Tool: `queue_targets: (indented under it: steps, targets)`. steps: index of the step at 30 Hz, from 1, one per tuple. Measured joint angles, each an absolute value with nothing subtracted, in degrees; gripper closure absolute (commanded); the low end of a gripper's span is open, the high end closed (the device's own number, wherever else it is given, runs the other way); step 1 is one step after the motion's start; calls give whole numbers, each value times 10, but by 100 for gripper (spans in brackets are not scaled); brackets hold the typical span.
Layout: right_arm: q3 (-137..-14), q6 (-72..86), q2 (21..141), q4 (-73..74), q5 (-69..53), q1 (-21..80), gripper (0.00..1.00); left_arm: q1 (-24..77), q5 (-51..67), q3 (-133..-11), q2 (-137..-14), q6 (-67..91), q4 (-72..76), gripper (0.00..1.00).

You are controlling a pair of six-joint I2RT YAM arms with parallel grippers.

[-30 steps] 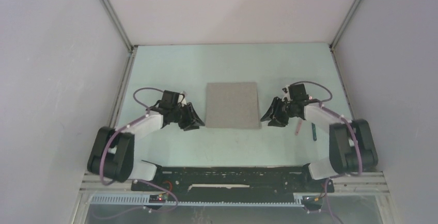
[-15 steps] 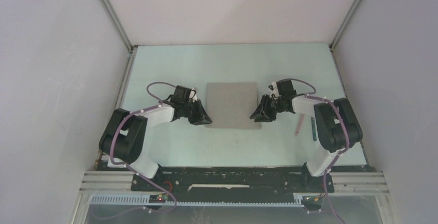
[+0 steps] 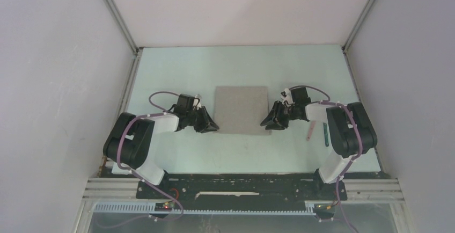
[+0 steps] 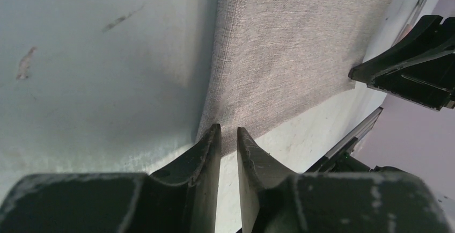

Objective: Fold the napkin into a case and place the utensils inside
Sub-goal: Smooth out the square-folded napkin at the center of the board.

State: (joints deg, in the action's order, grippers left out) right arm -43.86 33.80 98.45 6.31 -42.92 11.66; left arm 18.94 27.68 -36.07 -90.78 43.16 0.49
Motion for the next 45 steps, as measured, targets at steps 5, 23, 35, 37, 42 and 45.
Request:
queue_targets:
  steps: [5,23,35,37,42,45]
  targets:
    - [-439,331,983,72,-423,114,48,189,280,-357,-910,436,21,66]
    - [-443,371,994,1,-443,170,21,173,289,-373,-822,435,4,32]
    - [-433,382,961,1,-443,138,20,192,259,-370,-797,447,-3,31]
    - [-466,396,952,8,-422,166,23,192,246,-376,-768,444,-19,36]
    - [-593,483,1009,-73,-403,234,26,192,253,-376,-764,456,20,61]
    - [-650,540,1078,-138,-402,262,26,194,264,-364,-804,466,65,64]
